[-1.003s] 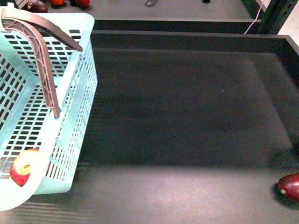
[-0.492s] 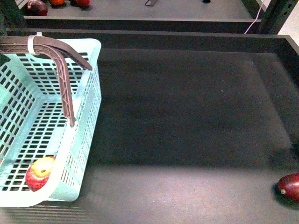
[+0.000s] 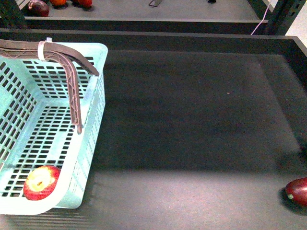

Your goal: Pick apple with right arm and hold basket with left

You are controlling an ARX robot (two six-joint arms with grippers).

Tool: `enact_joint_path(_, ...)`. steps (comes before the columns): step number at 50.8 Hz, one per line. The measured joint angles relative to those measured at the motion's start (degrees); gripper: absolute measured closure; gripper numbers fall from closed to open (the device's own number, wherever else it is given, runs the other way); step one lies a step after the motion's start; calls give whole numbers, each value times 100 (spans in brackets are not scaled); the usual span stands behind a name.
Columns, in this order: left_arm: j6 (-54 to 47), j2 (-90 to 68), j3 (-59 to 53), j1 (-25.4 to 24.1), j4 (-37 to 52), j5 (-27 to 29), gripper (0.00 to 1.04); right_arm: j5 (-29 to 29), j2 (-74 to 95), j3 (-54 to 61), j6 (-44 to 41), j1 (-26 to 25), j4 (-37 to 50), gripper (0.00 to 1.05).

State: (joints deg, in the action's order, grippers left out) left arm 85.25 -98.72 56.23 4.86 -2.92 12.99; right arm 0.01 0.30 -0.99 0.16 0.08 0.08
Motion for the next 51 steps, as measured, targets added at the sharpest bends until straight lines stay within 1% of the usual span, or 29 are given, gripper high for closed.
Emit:
enact_joint_path(4,-76,385,-4,2,-254,15,30,-2,0,0,0,0,0,9)
enact_joint_path(7,-107,638,-33,0,-474,55,20,0,0,0,0,0,0,9)
enact_joint_path(12,-125,1060,-140,-15,-778,120,6,0,0,0,0,0,0,9)
enact_joint_path(13,-142,1178,-181,-22,-855,144,5,0,0,0,0,0,0,9)
enact_joint_path(17,-153,1534,-291,-39,-1086,234,8,0,0,0,0,0,0,9)
enact_joint_path(23,-232,2048,-393,-35,-1486,330,7,0,0,0,0,0,0,9)
enact_joint_path(33,-166,2706,-597,199,-1921,584,7,0,0,0,0,0,0,9)
enact_joint_path(34,-293,2761,-669,197,-1775,501,8,0,0,0,0,0,0,9)
enact_joint_path(36,-1169,3051,-1202,210,-570,7,15,-2,0,0,0,0,0,9)
enact_joint_path(37,-1416,3126,-1353,221,-245,-111,17,0,0,0,0,0,0,9)
enact_joint_path(38,-1797,3265,-1639,245,387,-284,21,4,0,0,0,2,0,9)
enact_joint_path(39,-2352,3410,-1928,275,1003,-350,24,13,0,0,0,0,0,9)
enact_joint_path(40,-2798,3480,-2063,297,1276,-356,26,11,0,0,0,0,0,9)
enact_joint_path(43,-4356,3888,-2747,450,2575,-356,37,15,0,0,0,0,0,9)
enact_joint_path(44,-4627,3954,-2835,459,2734,-365,39,13,0,0,0,0,0,9)
enact_joint_path(45,-5265,4070,-2990,472,3005,-389,42,11,0,0,0,0,0,9)
enact_joint_path(47,-6172,4266,-3222,470,3383,-407,49,9,0,0,0,0,0,9)
enact_joint_path(48,-6369,4310,-3268,461,3442,-404,51,9,0,0,0,0,0,9)
enact_joint_path(50,-7276,4531,-3506,382,3609,-444,62,11,0,0,0,0,0,9)
enact_joint_path(51,-7571,4616,-3630,343,3637,-474,67,11,0,0,0,0,0,9)
